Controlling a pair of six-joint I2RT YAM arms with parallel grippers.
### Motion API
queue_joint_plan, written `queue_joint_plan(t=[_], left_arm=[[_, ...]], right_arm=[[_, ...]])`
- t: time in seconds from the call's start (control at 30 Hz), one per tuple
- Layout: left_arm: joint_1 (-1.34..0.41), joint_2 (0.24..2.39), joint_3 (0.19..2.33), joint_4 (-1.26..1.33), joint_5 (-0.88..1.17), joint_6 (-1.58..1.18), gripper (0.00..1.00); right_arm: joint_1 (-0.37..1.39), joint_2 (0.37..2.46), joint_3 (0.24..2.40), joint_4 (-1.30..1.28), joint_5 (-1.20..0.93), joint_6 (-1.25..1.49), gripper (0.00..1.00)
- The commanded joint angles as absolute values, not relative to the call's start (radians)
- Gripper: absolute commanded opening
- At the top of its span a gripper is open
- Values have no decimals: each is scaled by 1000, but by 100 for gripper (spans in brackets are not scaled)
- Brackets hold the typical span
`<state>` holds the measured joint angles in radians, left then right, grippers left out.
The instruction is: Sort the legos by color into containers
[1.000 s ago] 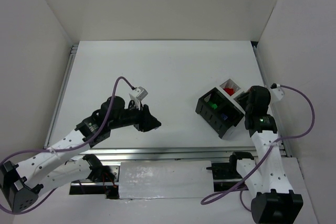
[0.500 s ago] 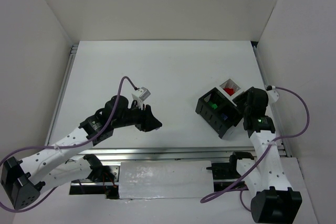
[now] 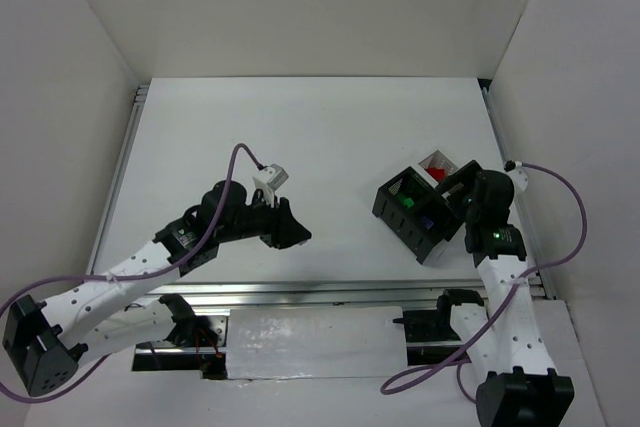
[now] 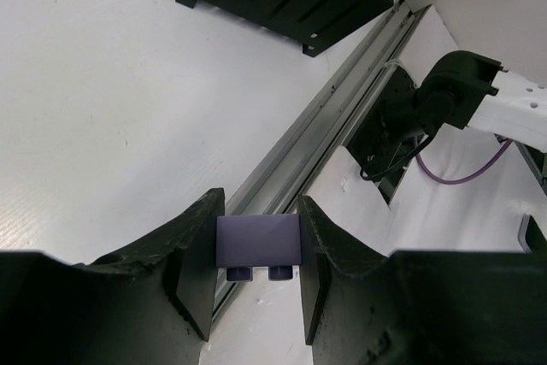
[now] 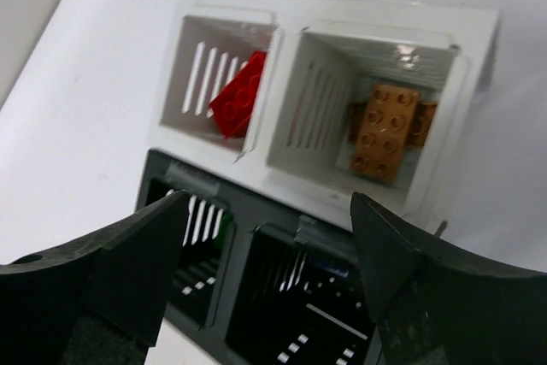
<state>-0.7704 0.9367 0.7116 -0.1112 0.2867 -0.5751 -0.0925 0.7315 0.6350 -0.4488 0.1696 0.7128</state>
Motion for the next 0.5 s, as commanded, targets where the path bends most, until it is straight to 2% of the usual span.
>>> queue_joint_plan(t=[0.0,0.1,0.13,0.37,0.47], left_arm=[[-778,943,761,-8,305,-571,0],[-795,1024,811,47,304,-565,0],[-816,1049,834,51,293,-549,0],[-894,1334,1096,135,233,-486,0],[-922,1477,1228,159,242,-474,0]], right_arm=[[-97,678,710,-422,52,661,85],[-97,640,782,-503,25,647,93],[-98,628,799,-544,12,643,99],[-75,442,890,-626,-78,695,99],[-77,400,974,-704,-51,687,99]])
